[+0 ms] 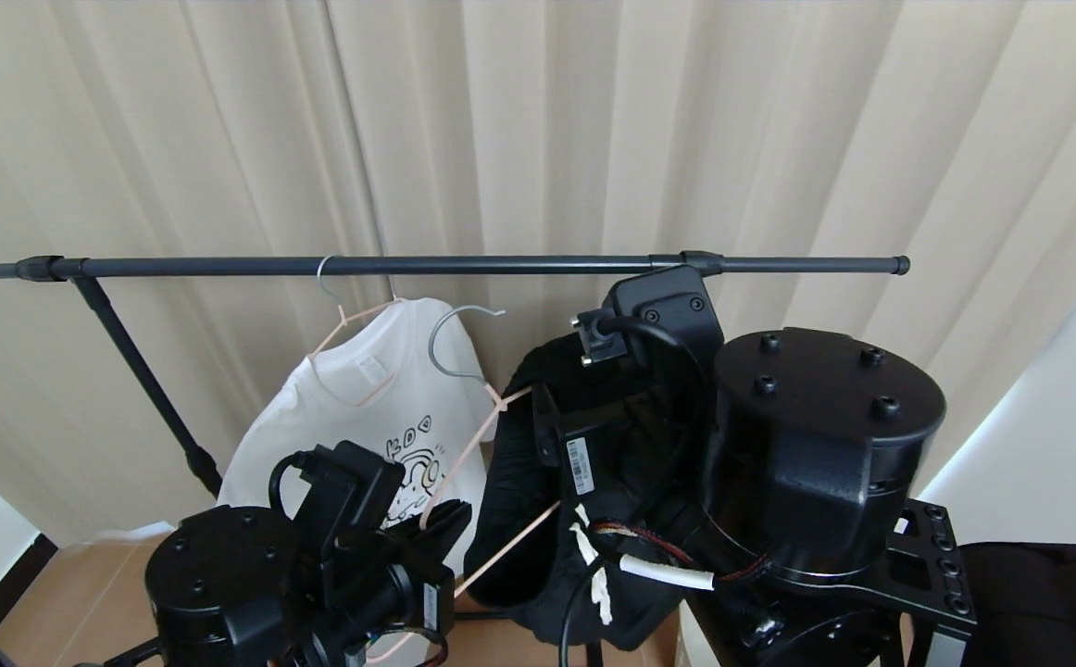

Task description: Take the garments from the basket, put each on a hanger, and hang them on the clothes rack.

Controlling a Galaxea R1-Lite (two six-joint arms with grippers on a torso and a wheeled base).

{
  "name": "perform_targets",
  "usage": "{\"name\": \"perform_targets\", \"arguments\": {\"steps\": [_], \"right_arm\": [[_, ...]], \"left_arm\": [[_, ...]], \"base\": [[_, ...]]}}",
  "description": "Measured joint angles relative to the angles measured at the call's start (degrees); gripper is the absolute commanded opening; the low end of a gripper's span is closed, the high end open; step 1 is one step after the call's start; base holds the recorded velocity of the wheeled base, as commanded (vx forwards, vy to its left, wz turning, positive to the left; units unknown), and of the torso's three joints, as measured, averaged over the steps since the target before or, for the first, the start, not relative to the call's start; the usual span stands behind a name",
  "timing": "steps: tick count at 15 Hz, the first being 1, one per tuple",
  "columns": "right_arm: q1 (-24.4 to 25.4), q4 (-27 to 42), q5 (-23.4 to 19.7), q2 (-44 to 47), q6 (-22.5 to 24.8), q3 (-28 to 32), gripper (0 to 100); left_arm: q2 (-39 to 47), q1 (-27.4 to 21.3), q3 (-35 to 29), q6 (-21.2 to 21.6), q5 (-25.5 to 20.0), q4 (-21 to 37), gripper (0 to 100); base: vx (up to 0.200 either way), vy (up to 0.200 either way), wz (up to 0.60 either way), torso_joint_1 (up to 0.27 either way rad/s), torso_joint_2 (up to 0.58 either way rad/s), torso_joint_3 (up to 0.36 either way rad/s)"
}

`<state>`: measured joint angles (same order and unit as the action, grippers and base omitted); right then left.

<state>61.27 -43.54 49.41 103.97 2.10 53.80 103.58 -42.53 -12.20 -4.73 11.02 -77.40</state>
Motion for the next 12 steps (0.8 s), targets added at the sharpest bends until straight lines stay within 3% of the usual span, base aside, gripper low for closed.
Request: {"name": "perform_targets", "arguments": {"steps": [9, 12], "right_arm": [[1.7, -0.3, 0.1, -2.0, 0.8, -1.8, 100], [1.8, -0.1, -1.0, -3.8, 2.5, -3.3, 100]], "left_arm": [[0.2, 2.2, -0.4, -1.5, -0.4, -0.1, 0], [0.2, 2.2, 0.8, -1.3, -1.0, -2.8, 0]], "base": [[0.000, 0.000, 0.00, 0.000, 0.00, 0.000], [0.000, 0.000, 0.00, 0.000, 0.00, 0.000]]}}
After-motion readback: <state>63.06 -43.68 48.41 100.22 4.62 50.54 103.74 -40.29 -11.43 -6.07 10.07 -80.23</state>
